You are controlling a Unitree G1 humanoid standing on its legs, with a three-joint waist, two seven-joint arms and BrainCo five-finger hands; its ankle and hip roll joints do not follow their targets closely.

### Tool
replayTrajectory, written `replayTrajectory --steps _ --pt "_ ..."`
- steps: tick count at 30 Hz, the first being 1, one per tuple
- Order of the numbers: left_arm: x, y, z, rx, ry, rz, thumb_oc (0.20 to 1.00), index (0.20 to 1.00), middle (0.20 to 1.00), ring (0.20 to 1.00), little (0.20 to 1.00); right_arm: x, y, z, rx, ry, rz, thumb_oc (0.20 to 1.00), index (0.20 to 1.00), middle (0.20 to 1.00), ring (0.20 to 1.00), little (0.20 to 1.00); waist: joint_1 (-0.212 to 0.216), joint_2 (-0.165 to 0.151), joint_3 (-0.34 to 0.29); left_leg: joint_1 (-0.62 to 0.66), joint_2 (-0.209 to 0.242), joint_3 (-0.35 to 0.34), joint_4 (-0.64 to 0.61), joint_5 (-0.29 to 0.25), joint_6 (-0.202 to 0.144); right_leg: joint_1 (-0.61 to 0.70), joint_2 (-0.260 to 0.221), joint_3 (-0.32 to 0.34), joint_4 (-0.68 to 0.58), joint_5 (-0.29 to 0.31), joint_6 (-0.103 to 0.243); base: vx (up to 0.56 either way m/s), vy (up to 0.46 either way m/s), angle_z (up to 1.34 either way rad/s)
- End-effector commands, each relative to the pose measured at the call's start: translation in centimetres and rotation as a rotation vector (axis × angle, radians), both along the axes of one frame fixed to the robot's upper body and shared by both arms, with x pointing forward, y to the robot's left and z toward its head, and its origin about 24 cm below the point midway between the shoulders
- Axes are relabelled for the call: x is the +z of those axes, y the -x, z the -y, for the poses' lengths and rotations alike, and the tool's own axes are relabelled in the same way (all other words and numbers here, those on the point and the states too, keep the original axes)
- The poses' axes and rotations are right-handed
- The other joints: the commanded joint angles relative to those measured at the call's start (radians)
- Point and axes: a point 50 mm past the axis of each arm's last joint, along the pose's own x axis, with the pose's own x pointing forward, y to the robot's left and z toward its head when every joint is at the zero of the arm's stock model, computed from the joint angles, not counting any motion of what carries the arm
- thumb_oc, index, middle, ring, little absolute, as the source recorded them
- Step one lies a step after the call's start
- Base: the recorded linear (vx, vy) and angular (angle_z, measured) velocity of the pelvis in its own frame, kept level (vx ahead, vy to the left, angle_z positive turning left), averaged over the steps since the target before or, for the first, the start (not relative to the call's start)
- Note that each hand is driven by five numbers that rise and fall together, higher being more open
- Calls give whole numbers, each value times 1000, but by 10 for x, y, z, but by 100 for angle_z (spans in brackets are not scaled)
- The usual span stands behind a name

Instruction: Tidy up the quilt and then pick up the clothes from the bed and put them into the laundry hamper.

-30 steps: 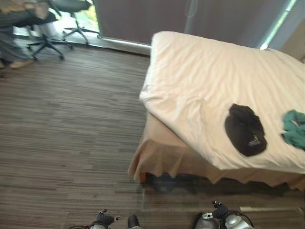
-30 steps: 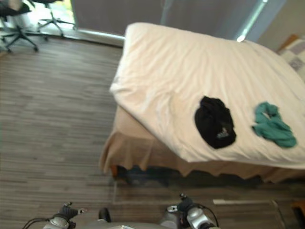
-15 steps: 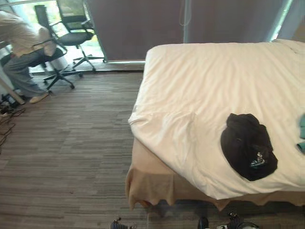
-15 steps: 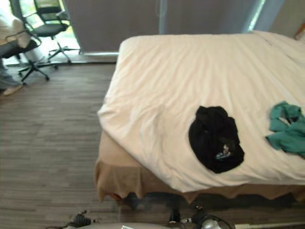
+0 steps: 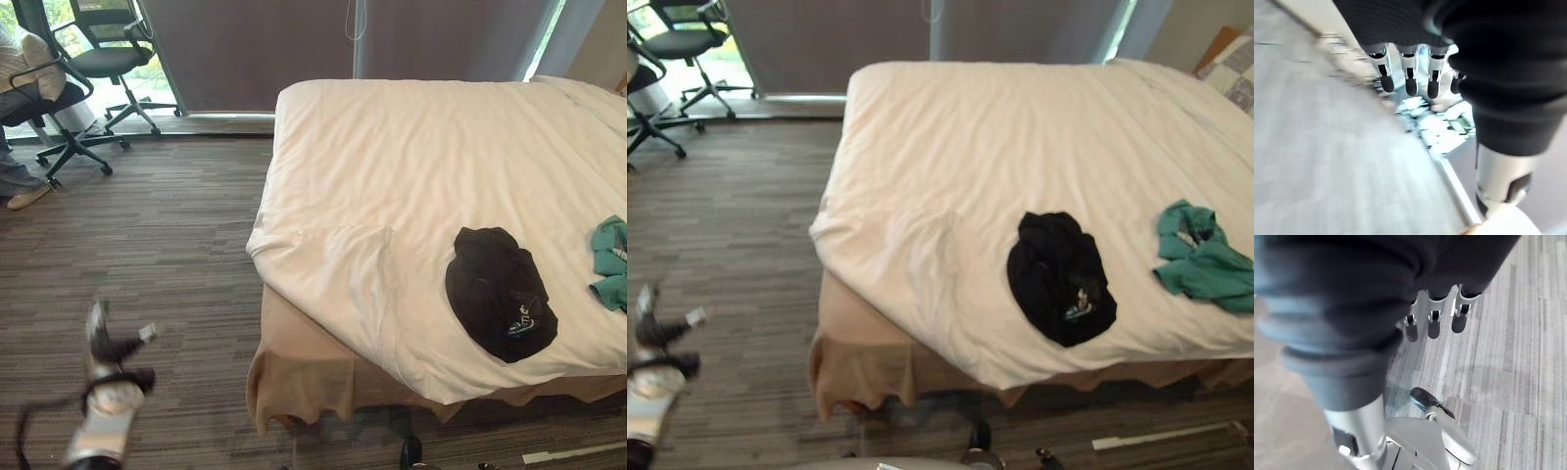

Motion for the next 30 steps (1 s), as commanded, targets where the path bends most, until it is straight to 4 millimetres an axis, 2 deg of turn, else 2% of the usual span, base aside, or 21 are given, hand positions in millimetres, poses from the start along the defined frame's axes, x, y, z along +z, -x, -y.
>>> replayTrajectory --steps 1,3,4,5,7,8,9,11,15,17,18,19,20,21,22,24,25,26,27,28,30 --pt "54 -36 16 -162 -302 118 1000 1000 1000 1000 1000 0 -24 -15 62 -57 36 1000 1000 1000 1000 1000 -41 9 18 67 -15 29 7 -50 -28 66 -52 -20 8 -67 121 0 0 0" --pt "67 -51 32 -232 -377 143 1000 1000 1000 1000 1000 -1 -24 -16 95 -63 23 1000 1000 1000 1000 1000 -61 16 23 67 -19 37 7 -52 -26 53 -57 -10 9 -61 121 -16 9 -10" --pt "74 -71 56 -314 -419 153 1000 1000 1000 1000 1000 0 -29 -18 124 -61 26 1000 1000 1000 1000 1000 -85 24 40 62 -22 48 8 -53 -23 32 -61 5 11 -53 121 -41 18 -13" --pt "75 -73 57 -317 -420 156 1000 1000 1000 1000 1000 0 -30 -17 119 -61 28 1000 1000 1000 1000 1000 -79 24 41 61 -22 48 9 -53 -23 30 -61 6 12 -53 121 -72 21 -14" --pt "82 -94 87 -407 -500 159 1000 1000 1000 1000 1000 3 -40 -16 134 -50 50 1000 1000 1000 1000 1000 -102 34 72 46 -29 61 11 -52 -19 -10 -66 26 17 -39 121 -96 31 -26" --pt "82 -95 88 -409 -501 161 1000 1000 1000 1000 1000 3 -41 -16 132 -50 50 1000 1000 1000 1000 1000 -99 34 73 45 -29 61 11 -52 -19 -11 -66 27 17 -39 121 -199 62 -40" --pt "89 -121 117 -475 -664 129 1000 1000 1000 1000 1000 6 -54 -14 161 -32 76 1000 1000 1000 1000 1000 -121 42 109 16 -35 74 14 -46 -16 -58 -69 46 22 -25 121 -190 60 -36" --pt "87 -138 133 -506 -750 71 1000 1000 1000 1000 1000 10 -64 -10 173 -7 103 1000 1000 1000 1000 1000 -138 47 130 -13 -39 89 17 -38 -13 -97 -71 58 29 -15 121 -182 61 -30" --pt "73 -163 153 -496 -800 -63 1000 1000 1000 1000 1000 16 -81 -3 167 32 148 1000 1000 1000 1000 1000 -165 42 183 -59 -41 100 33 -29 -11 -154 -78 73 45 -4 121 -119 10 -37" --pt "63 -166 149 -473 -789 -123 1000 1000 1000 1000 1000 18 -84 -1 145 40 165 1000 1000 1000 1000 1000 -171 34 200 -75 -39 103 44 -27 -12 -168 -81 74 49 1 121 -89 -29 -16" --pt "51 -166 145 -461 -797 -189 1000 1000 1000 1000 1000 19 -86 1 125 42 177 1000 1000 1000 1000 1000 -174 23 208 -83 -34 109 51 -26 -14 -172 -82 73 48 5 121 -38 -24 -5" --pt "51 -166 145 -461 -797 -189 1000 1000 1000 1000 1000 19 -86 1 124 42 177 1000 1000 1000 1000 1000 -173 23 208 -84 -34 110 52 -26 -14 -172 -82 73 48 5 121 -42 -40 -9" --pt "31 -160 134 -447 -776 -278 674 674 674 674 674 20 -86 6 77 45 190 1000 1000 1000 1000 1000 -175 14 207 -84 -30 116 56 -28 -15 -171 -83 75 45 8 121 -5 -17 -4" --pt "31 -160 134 -447 -776 -278 592 592 592 592 592 20 -85 6 77 45 190 1000 1000 1000 1000 1000 -175 14 207 -84 -30 116 56 -28 -15 -171 -82 76 44 8 121 0 0 0" --pt "14 -149 120 -430 -755 -350 209 209 209 209 209 26 -90 19 -29 54 238 1000 1000 1000 1000 1000 -174 5 198 -79 -28 123 56 -31 -15 -168 -83 75 41 13 121 9 -12 6" --pt "5 -143 113 -420 -733 -379 200 200 200 200 200 30 -91 28 -78 64 261 1000 1000 1000 1000 1000 -172 3 192 -74 -27 126 55 -33 -15 -164 -83 74 38 14 121 0 0 0" --pt "-8 -130 99 -396 -695 -423 200 200 200 200 200 38 -96 42 -137 86 311 1000 1000 1000 1000 1000 -168 1 185 -67 -26 127 52 -35 -15 -156 -82 71 34 15 121 60 -8 -6" --pt "-32 -103 75 -347 -605 -495 200 200 200 200 200 62 -113 67 -178 141 436 1000 1000 1000 1000 1000 -159 -3 166 -50 -25 128 47 -44 -14 -142 -80 66 29 15 121 43 -4 -9" --pt "-33 -102 75 -346 -604 -497 200 200 200 200 200 62 -113 67 -176 141 435 1000 1000 1000 1000 1000 -162 -4 163 -54 -27 128 47 -40 -13 -146 -83 66 29 18 121 70 16 -11" --pt "-55 -67 53 -275 -475 -528 200 200 200 200 200 104 -135 96 -135 256 601 1000 1000 1000 1000 1000 -145 -4 141 -38 -26 126 42 -48 -12 -127 -81 58 26 15 121 40 31 -13" --pt "-84 -27 42 -183 -304 -551 200 200 200 200 200 156 -159 111 -5 406 775 1000 1000 1000 1000 1000 -127 -8 119 -20 -27 119 34 -51 -8 -107 -81 50 25 11 121 45 24 -9"
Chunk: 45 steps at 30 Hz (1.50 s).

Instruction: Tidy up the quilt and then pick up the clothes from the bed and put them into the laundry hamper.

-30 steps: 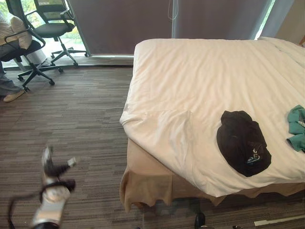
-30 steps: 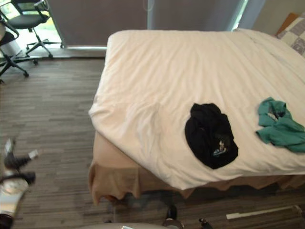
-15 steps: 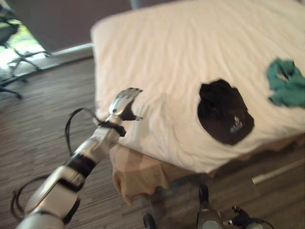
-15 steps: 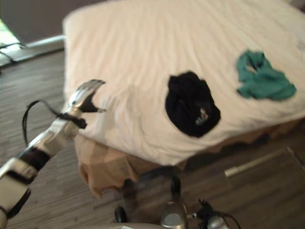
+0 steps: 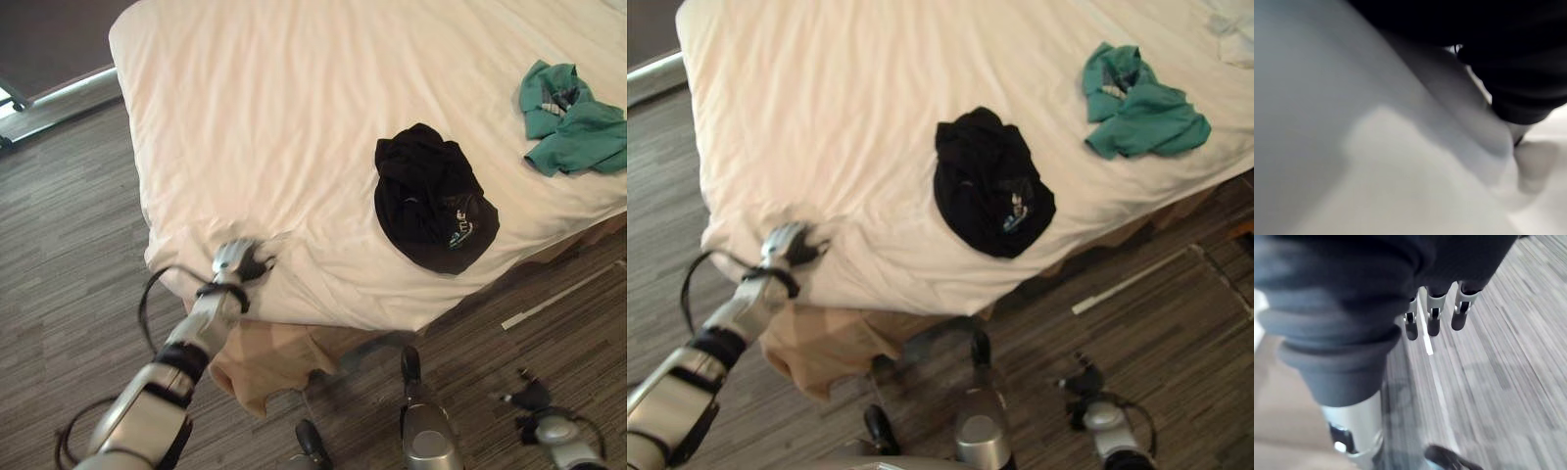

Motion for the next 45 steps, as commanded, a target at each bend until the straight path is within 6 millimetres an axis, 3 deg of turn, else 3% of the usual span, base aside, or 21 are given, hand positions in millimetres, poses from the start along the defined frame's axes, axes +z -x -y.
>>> replayTrajectory --steps 1,2,6,7,8,9,10,11,13,15,17,21,23,24,29,32,35,39,40,43,45 --pt "-43 61 -65 277 32 -185 200 200 200 200 200 51 -27 19 60 218 170 1000 1000 1000 1000 1000 78 -88 -82 -6 -32 -30 35 -35 1 19 -97 -29 18 -43 135 59 -3 -4" --pt "-68 90 -67 381 130 -224 1000 1000 1000 1000 1000 94 -48 17 151 354 310 1000 1000 1000 1000 1000 95 -92 -94 13 -30 -37 28 -42 3 39 -93 -38 20 -50 135 62 -11 4" --pt "-110 146 -61 493 228 -378 1000 1000 1000 1000 1000 165 -77 -3 333 570 522 1000 1000 1000 1000 1000 133 -102 -110 24 -30 -60 23 -40 10 64 -94 -57 20 -55 135 35 -14 17" --pt "-135 182 -54 549 243 -521 1000 1000 1000 1000 1000 190 -98 -29 416 595 649 1000 1000 1000 1000 1000 174 -108 -116 32 -25 -76 20 -43 10 85 -90 -75 19 -63 135 7 -25 34" --pt "-135 182 -54 550 244 -519 1000 1000 1000 1000 1000 190 -99 -30 417 595 652 1000 1000 1000 1000 1000 171 -111 -116 28 -28 -77 20 -38 11 82 -93 -75 19 -59 135 36 -57 30" --pt "-157 229 -52 704 276 -676 1000 1000 1000 1000 1000 206 -118 -69 529 550 756 1000 1000 1000 1000 1000 213 -116 -117 29 -23 -92 19 -40 10 94 -89 -92 17 -67 135 -6 -32 30" --pt "-157 228 -52 706 279 -673 1000 1000 1000 1000 1000 207 -119 -70 531 549 759 696 696 696 696 696 209 -119 -117 25 -26 -93 18 -34 11 91 -92 -92 17 -63 135 11 -46 26" --pt "-164 251 -51 808 315 -733 1000 1000 1000 1000 1000 213 -129 -94 584 492 816 200 200 200 200 200 229 -123 -115 21 -26 -103 19 -33 10 94 -92 -98 16 -65 135 -24 -43 39" --pt "-172 306 -49 955 303 -910 1000 1000 1000 1000 1000 235 -151 -170 797 343 931 200 200 200 200 200 297 -124 -81 -13 -23 -133 39 -35 7 88 -95 -115 18 -73 132 -76 -69 38" --pt "-172 312 -50 958 275 -942 1000 1000 1000 1000 1000 253 -161 -208 890 268 981 200 200 200 200 200 336 -120 -39 -61 -26 -155 68 -33 3 71 -101 -123 21 -72 130 -170 -45 32" --pt "-171 295 -53 891 245 -918 1000 1000 1000 1000 1000 273 -177 -246 949 161 994 200 200 200 200 200 386 -96 33 -157 -32 -187 109 -14 -3 18 -118 -140 37 -66 125 -290 -21 69" --pt "-169 239 -42 700 213 -819 1000 1000 1000 1000 1000 251 -182 -292 1002 -51 884 200 200 200 200 200 419 -53 119 -265 -25 -226 146 12 -15 -46 -139 -164 77 -68 120 -195 -12 53" --pt "-165 187 -18 547 225 -716 1000 1000 1000 1000 1000 206 -169 -329 1059 -222 718 200 200 200 200 200 418 -25 174 -346 -30 -247 197 11 -16 -99 -155 -175 133 -85 114 -191 0 28" --pt "-165 187 -18 547 225 -716 1000 1000 1000 1000 1000 206 -169 -329 1060 -222 719 200 200 200 200 200 417 -25 173 -348 -31 -248 197 12 -16 -100 -155 -176 133 -85 114 -144 14 29" --pt "-153 126 33 292 274 -586 1000 1000 1000 1000 1000 73 -96 -370 1262 -372 137 200 200 200 200 200 404 -15 189 -362 -22 -258 242 -12 -16 -109 -164 -181 180 -114 115 -31 31 19" --pt "-148 114 51 184 291 -549 1000 1000 1000 1000 1000 51 -66 -374 1332 -477 37 200 200 200 200 200 389 -34 160 -327 -20 -251 219 -15 -15 -76 -162 -187 157 -108 121 21 24 3" --pt "-145 111 53 163 293 -536 1000 1000 1000 1000 1000 64 -55 -381 1454 -499 82 200 200 200 200 200 366 -62 121 -296 -22 -242 189 -7 -13 -53 -160 -186 132 -94 126 80 32 -8" --pt "-144 112 41 205 272 -525 1000 1000 1000 1000 1000 141 -64 -381 1561 -536 468 200 200 200 200 200 326 -103 58 -216 -25 -219 130 -9 -11 -1 -142 -177 91 -78 132 98 7 -22" --pt "-144 113 33 260 295 -513 1000 1000 1000 1000 1000 192 -68 -364 1553 -574 727 200 200 200 200 200 301 -116 44 -192 -29 -208 116 -11 -7 4 -137 -162 81 -75 133 76 11 -14" --pt "-144 112 29 331 338 -500 1000 1000 1000 1000 1000 227 -74 -349 1496 -552 905 200 200 200 200 200 284 -119 46 -195 -38 -200 120 -8 -1 -11 -143 -145 84 -70 134 -12 35 -31" --pt "-147 114 34 336 335 -514 1000 1000 1000 1000 1000 251 -93 -304 1301 -437 1103 200 200 200 200 200 266 -107 97 -228 -47 -194 178 -22 3 -49 -158 -119 118 -75 132 -120 47 -26"
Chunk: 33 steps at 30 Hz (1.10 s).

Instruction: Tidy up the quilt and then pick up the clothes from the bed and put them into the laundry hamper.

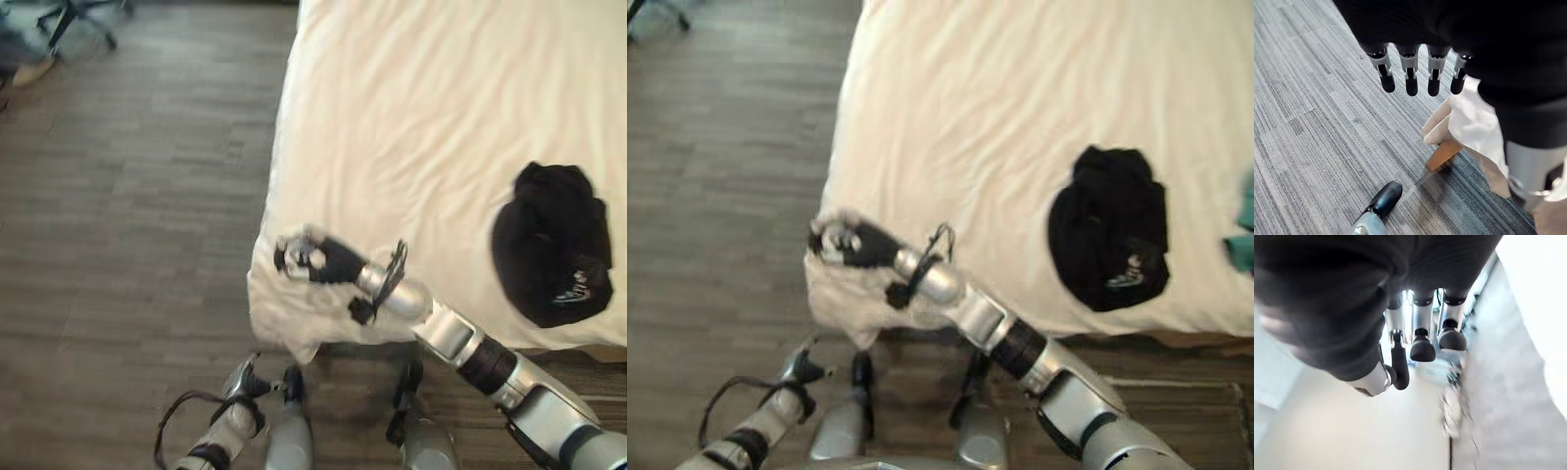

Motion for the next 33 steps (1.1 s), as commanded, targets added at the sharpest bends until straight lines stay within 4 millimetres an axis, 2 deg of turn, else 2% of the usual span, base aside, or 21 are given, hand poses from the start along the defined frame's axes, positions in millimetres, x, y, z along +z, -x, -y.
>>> replayTrajectory --steps 1,5,6,9,10,11,13,14,15,16,18,21,22,23,24,26,28,30,31,32,33 --pt "2 -10 3 0 -26 20 1000 1000 1000 1000 1000 23 -5 20 -101 -124 114 200 200 200 200 200 7 -1 96 -33 -19 10 102 -81 -6 -18 -101 31 87 -65 142 -160 32 -19" --pt "2 -12 10 -33 -51 18 1000 1000 1000 1000 1000 -2 -33 80 -421 -129 26 200 200 200 200 200 -23 22 158 -103 -10 27 212 -117 0 -75 -122 70 144 -77 136 -84 20 -5" --pt "5 -15 8 -16 -38 37 1000 1000 1000 1000 1000 -34 -40 124 -625 -79 -64 200 200 200 200 200 -45 31 178 -127 4 39 264 -141 -2 -103 -124 91 182 -93 134 -83 50 -9" --pt "9 -20 3 -19 -46 51 1000 1000 1000 1000 1000 -69 -37 165 -814 -30 -170 200 200 200 200 200 -73 28 176 -147 9 51 290 -149 1 -140 -131 113 213 -98 132 -22 36 -20" --pt "11 -22 -3 -19 -59 50 1000 1000 1000 1000 1000 -106 -21 201 -971 -26 -307 200 200 200 200 200 -105 20 166 -135 20 71 303 -172 -2 -146 -128 126 221 -109 133 19 33 -24" --pt "11 -22 -3 -20 -60 50 1000 1000 1000 1000 1000 -106 -20 201 -971 -26 -307 200 200 200 200 200 -105 17 163 -138 15 71 298 -166 0 -149 -132 127 217 -105 134 66 29 -26" --pt "13 -22 -14 17 -81 33 1000 1000 1000 1000 1000 -164 22 241 -1176 -146 -586 200 200 200 200 200 -169 -4 132 -91 22 110 277 -180 -4 -138 -121 145 201 -97 139 68 25 -29" --pt "13 -22 -15 17 -82 33 1000 1000 1000 1000 1000 -164 22 241 -1176 -147 -587 200 200 200 200 200 -170 -8 129 -92 17 110 270 -173 -2 -141 -125 145 197 -92 140 58 36 -33" --pt "13 -21 -18 31 -90 25 1000 1000 1000 1000 1000 -182 39 250 -1233 -190 -675 200 200 200 200 200 -190 -11 119 -71 20 123 262 -179 -4 -136 -114 150 194 -94 141 83 88 -46" --pt "8 -11 -23 60 -92 -14 1000 1000 1000 1000 1000 -225 76 269 -1386 -206 -882 200 200 200 200 200 -223 -13 90 -20 23 175 215 -169 -3 -134 -103 136 188 -82 145 83 87 -33" --pt "5 -6 -25 66 -98 -34 1000 1000 1000 1000 1000 -240 92 270 -1414 -169 -959 200 200 200 200 200 -232 -14 74 7 24 204 182 -155 1 -134 -106 114 185 -68 145 48 53 -57" --pt "-5 12 -23 32 -111 -113 1000 1000 1000 1000 1000 -276 135 274 -1477 -30 -1176 200 200 200 200 200 -232 -6 16 83 56 331 95 -105 2 -76 -124 -81 177 -74 131 87 70 -124" --pt "-8 17 -20 21 -105 -133 1000 1000 1000 1000 1000 -283 142 273 -1479 12 -1216 884 884 884 884 884 -221 5 -5 109 68 347 73 -110 -6 -50 -118 -116 177 -90 135 176 66 -218" --pt "-11 23 -16 4 -93 -155 1000 1000 1000 1000 1000 -290 150 272 -1476 63 -1261 1000 1000 1000 1000 1000 -209 7 -26 134 78 395 57 -96 -10 -25 -122 -178 172 -83 133 199 -1 -274" --pt "-15 25 -6 22 -47 -165 1000 1000 1000 1000 1000 -302 160 264 -1447 178 -1332 1000 1000 1000 1000 1000 -183 3 -64 175 89 489 47 -81 -11 26 -158 -334 195 -70 126 95 -37 -187" --pt "-15 26 -6 25 -46 -165 1000 1000 1000 1000 1000 -302 159 264 -1445 181 -1332 1000 1000 1000 1000 1000 -182 2 -60 185 89 493 42 -79 -13 31 -157 -333 195 -71 126 44 -31 -243" --pt "-21 33 5 53 -1 -192 1000 1000 1000 1000 1000 -313 162 251 -1367 334 -1393 1000 1000 1000 1000 1000 -161 2 -108 217 104 564 53 -69 -17 91 -155 -429 194 -76 114 204 -114 -100" --pt "-24 36 10 46 22 -211 1000 1000 1000 1000 1000 -319 165 243 -1307 398 -1418 1000 1000 1000 1000 1000 -164 0 -124 232 143 593 143 -73 -38 110 -85 -372 134 -120 91 334 -226 -80" --pt "-23 31 17 40 45 -185 1000 1000 1000 1000 1000 -320 159 235 -1235 490 -1385 1000 1000 1000 1000 1000 -133 4 -116 199 250 525 407 93 -117 150 34 -292 48 -177 44 302 -252 -135" --pt "-23 30 17 40 44 -183 1000 1000 1000 1000 1000 -320 159 235 -1234 490 -1384 1000 1000 1000 1000 1000 -132 7 -114 194 261 524 419 93 -119 151 44 -292 43 -177 38 302 -254 -155" --pt "-21 28 18 41 47 -159 1000 1000 1000 1000 1000 -319 154 231 -1186 545 -1354 1000 1000 1000 1000 1000 -108 -7 -103 149 282 421 527 139 -122 171 79 -243 9 -192 11 152 -86 -178"
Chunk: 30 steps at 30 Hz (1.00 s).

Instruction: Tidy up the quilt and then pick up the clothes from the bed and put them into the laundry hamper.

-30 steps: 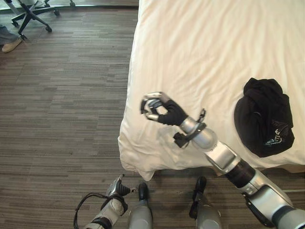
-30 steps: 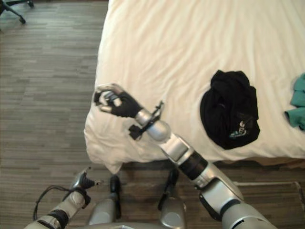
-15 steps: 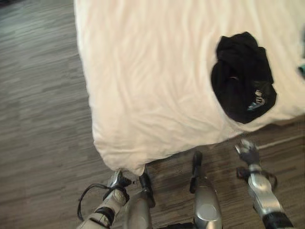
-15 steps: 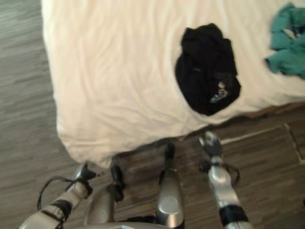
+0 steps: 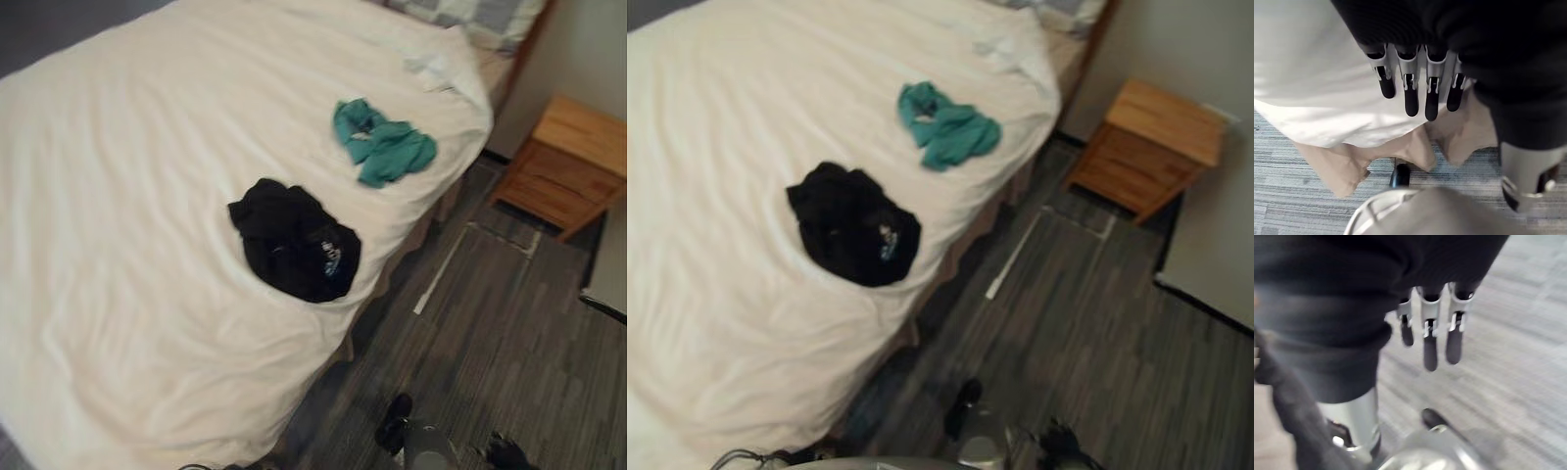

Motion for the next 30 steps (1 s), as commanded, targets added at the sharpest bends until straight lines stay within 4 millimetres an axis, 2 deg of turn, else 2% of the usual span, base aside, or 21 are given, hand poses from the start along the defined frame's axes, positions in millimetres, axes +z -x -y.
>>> replayTrajectory --steps 1,2,3,4,5,6,7,9,10,12,15,16,17,18,19,20,23,25,28,29,30 --pt "24 -95 32 -140 36 354 1000 1000 1000 1000 1000 14 -33 18 247 120 43 1000 1000 1000 1000 1000 61 -28 55 -262 -112 -379 293 85 71 158 29 168 -273 49 142 158 -63 -184" --pt "24 -95 32 -140 35 354 1000 1000 1000 1000 1000 14 -34 17 247 119 44 1000 1000 1000 1000 1000 59 -31 53 -265 -115 -379 292 86 73 155 25 167 -272 50 143 319 68 -267" --pt "28 -105 37 -42 74 425 1000 1000 1000 1000 1000 14 -44 1 349 122 57 1000 1000 1000 1000 1000 115 -41 62 -330 -254 -575 243 -11 118 170 44 292 -272 31 156 236 86 -270" --pt "28 -105 37 -42 74 426 1000 1000 1000 1000 1000 14 -44 1 349 122 57 1000 1000 1000 1000 1000 114 -45 61 -331 -259 -574 237 -5 120 167 39 292 -272 33 156 479 215 -313" --pt "34 -116 42 -22 93 483 1000 1000 1000 1000 1000 19 -60 -2 412 154 84 1000 1000 1000 1000 1000 152 -37 63 -358 -228 -663 144 -30 110 198 51 366 -279 7 179 232 136 -238" --pt "34 -117 42 -22 92 484 1000 1000 1000 1000 1000 19 -60 -2 412 154 85 1000 1000 1000 1000 1000 153 -40 62 -357 -231 -661 139 -24 110 196 48 367 -279 9 180 578 274 -257" --pt "34 -119 46 -72 101 478 1000 1000 1000 1000 1000 23 -70 -7 426 151 121 1000 1000 1000 1000 1000 171 -17 49 -338 -233 -688 -58 -29 111 226 74 428 -293 -12 198 333 140 -197" --pt "34 -120 47 -98 98 474 1000 1000 1000 1000 1000 25 -74 -10 436 149 137 1000 1000 1000 1000 1000 175 -4 41 -355 -240 -715 -145 21 108 232 91 463 -293 -21 199 410 222 -124" --pt "33 -119 48 -124 97 462 1000 1000 1000 1000 1000 25 -74 -9 428 145 144 1000 1000 1000 1000 1000 180 9 37 -339 -219 -700 -239 66 100 253 104 488 -293 -42 198 466 255 -94" --pt "29 -110 49 -149 95 417 1000 1000 1000 1000 1000 25 -71 -8 430 145 141 1000 1000 1000 1000 1000 168 18 19 -296 -215 -660 -302 70 103 285 115 505 -293 -65 195 424 211 -142" --pt "28 -109 45 -188 80 394 1000 1000 1000 1000 1000 20 -62 -8 451 143 109 1000 1000 1000 1000 1000 161 0 10 -253 -262 -627 -306 49 150 261 104 501 -118 -87 216 320 158 -70" --pt "29 -110 44 -198 71 397 1000 1000 1000 1000 1000 21 -63 -8 465 147 111 1000 1000 1000 1000 1000 157 6 22 -230 -267 -609 -303 35 163 209 83 482 10 -65 250 181 101 -13" --pt "29 -110 44 -198 71 397 1000 1000 1000 1000 1000 21 -63 -8 465 147 111 1000 1000 1000 1000 1000 158 5 21 -230 -268 -608 -303 35 164 208 82 483 11 -65 250 310 181 -2" --pt "30 -111 37 -219 38 391 1000 1000 1000 1000 1000 23 -66 -6 446 142 120 1000 1000 1000 1000 1000 127 26 55 -175 -254 -597 -317 22 182 84 40 471 234 55 294 322 152 -1" --pt "31 -110 34 -226 29 388 1000 1000 1000 1000 1000 24 -67 -5 435 137 126 1000 1000 1000 1000 1000 120 33 63 -156 -253 -604 -326 20 186 42 33 473 287 56 297 461 183 -6" --pt "30 -109 30 -230 13 380 1000 1000 1000 1000 1000 24 -66 -4 419 137 127 1000 1000 1000 1000 1000 106 40 70 -132 -261 -617 -339 11 189 8 45 476 272 48 284 381 59 5" --pt "28 -100 20 -224 -11 345 1000 1000 1000 1000 1000 21 -60 0 375 125 107 1000 1000 1000 1000 1000 73 35 63 -76 -292 -646 -371 -29 182 -16 55 468 34 21 252 539 -15 36" --pt "25 -91 13 -218 -25 297 1000 1000 1000 1000 1000 19 -57 3 344 120 85 1000 1000 1000 1000 1000 39 44 52 -6 -283 -667 -399 -75 166 -81 29 442 -159 81 265 653 -66 49" --pt "18 -70 6 -203 -35 233 1000 1000 1000 1000 1000 17 -53 4 322 115 74 1000 1000 1000 1000 1000 24 53 37 64 -291 -680 -346 -154 151 -74 -4 375 -216 124 273 610 -37 41" --pt "16 -66 8 -203 -28 223 1000 1000 1000 1000 1000 19 -54 8 317 128 78 1000 1000 1000 1000 1000 14 67 34 55 -290 -691 -230 -122 129 -57 8 388 -215 127 261 478 16 40" --pt "16 -64 6 -180 -26 224 1000 1000 1000 1000 1000 19 -55 11 316 139 78 1000 1000 1000 1000 1000 17 72 39 14 -295 -685 -72 -50 94 -31 13 384 -202 128 239 398 -19 57"
